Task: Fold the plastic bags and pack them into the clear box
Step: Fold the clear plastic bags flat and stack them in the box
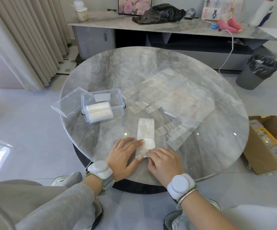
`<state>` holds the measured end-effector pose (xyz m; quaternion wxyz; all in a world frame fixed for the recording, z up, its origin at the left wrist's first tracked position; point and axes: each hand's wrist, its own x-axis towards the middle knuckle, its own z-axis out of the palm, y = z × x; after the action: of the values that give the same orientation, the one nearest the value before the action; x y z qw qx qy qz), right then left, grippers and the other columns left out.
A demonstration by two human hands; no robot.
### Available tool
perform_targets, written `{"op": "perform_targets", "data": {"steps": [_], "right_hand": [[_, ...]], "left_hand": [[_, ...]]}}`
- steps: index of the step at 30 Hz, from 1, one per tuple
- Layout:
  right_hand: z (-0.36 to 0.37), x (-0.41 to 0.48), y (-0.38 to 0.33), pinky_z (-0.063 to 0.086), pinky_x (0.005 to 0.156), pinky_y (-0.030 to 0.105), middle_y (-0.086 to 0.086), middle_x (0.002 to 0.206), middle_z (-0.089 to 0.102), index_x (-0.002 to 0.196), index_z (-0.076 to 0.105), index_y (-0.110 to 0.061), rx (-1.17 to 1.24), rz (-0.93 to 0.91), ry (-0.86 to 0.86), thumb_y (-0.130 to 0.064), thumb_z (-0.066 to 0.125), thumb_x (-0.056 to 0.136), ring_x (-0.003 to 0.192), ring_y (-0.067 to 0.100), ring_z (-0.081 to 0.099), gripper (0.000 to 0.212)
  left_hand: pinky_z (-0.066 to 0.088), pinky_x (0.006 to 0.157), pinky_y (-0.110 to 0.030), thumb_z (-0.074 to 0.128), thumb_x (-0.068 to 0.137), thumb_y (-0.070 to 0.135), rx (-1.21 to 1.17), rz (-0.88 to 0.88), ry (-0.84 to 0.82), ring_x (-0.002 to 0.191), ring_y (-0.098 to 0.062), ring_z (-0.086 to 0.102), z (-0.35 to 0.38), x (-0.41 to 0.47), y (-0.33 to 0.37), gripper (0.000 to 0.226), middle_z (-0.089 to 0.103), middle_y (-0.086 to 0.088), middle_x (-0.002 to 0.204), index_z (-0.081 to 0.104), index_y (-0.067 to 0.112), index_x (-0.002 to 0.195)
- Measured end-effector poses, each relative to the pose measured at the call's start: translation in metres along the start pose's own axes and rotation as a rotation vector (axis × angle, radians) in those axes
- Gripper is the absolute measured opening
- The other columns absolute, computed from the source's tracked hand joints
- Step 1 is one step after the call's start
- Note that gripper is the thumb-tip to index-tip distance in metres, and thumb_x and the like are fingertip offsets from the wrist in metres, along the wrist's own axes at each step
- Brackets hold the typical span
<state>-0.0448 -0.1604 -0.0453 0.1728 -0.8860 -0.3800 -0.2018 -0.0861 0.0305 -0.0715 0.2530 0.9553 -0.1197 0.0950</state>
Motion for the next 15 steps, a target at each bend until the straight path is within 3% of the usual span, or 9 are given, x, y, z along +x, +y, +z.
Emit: {"op": "perform_targets", "data": {"steps": [4, 8, 11, 13, 15], "right_hand": [[-0.018, 0.005, -0.004, 0.047, 0.058, 0.020, -0.011, 0.070, 0.067, 0.072, 0.071, -0.021, 0.071, 0.088, -0.008, -0.022, 0.057, 0.068, 0.070, 0.010, 0.061, 0.014], [-0.031, 0.005, -0.010, 0.037, 0.055, 0.016, -0.014, 0.066, 0.061, 0.071, 0.067, -0.022, 0.134, 0.107, -0.063, -0.029, 0.050, 0.071, 0.062, 0.007, 0.055, 0.018], [-0.036, 0.004, -0.012, 0.034, 0.053, 0.015, -0.016, 0.067, 0.060, 0.077, 0.065, -0.026, 0.250, 0.186, -0.122, -0.031, 0.052, 0.074, 0.058, 0.002, 0.048, 0.015], [-0.037, 0.004, -0.012, 0.039, 0.057, 0.011, -0.020, 0.077, 0.064, 0.090, 0.065, -0.030, 0.359, 0.277, -0.167, -0.034, 0.056, 0.076, 0.066, 0.000, 0.054, 0.018], [-0.033, 0.003, -0.010, 0.043, 0.071, 0.011, -0.023, 0.090, 0.065, 0.102, 0.060, -0.036, 0.461, 0.396, -0.227, -0.042, 0.062, 0.076, 0.084, -0.004, 0.058, 0.027]], "left_hand": [[0.027, 0.112, -0.032, 0.046, 0.087, 0.071, 0.084, 0.092, -0.046, 0.136, -0.013, 0.036, -0.011, -0.005, -0.009, 0.068, 0.050, 0.013, 0.139, 0.053, 0.023, 0.134], [0.037, 0.104, -0.033, 0.063, 0.088, 0.044, 0.129, 0.141, 0.068, 0.126, -0.016, 0.048, -0.006, -0.008, -0.013, 0.037, 0.060, 0.012, 0.125, 0.063, 0.023, 0.119], [0.040, 0.096, -0.029, 0.060, 0.087, 0.027, 0.102, 0.138, 0.187, 0.113, -0.015, 0.054, -0.005, -0.006, -0.010, 0.020, 0.067, 0.014, 0.109, 0.070, 0.023, 0.104], [0.038, 0.093, -0.026, 0.055, 0.088, 0.029, 0.095, 0.097, 0.213, 0.108, -0.013, 0.054, -0.006, -0.005, -0.009, 0.021, 0.068, 0.016, 0.102, 0.072, 0.024, 0.098], [0.034, 0.091, -0.022, 0.053, 0.088, 0.033, 0.076, 0.046, 0.213, 0.106, -0.011, 0.053, -0.005, -0.004, -0.009, 0.022, 0.068, 0.018, 0.098, 0.073, 0.026, 0.096]]}}
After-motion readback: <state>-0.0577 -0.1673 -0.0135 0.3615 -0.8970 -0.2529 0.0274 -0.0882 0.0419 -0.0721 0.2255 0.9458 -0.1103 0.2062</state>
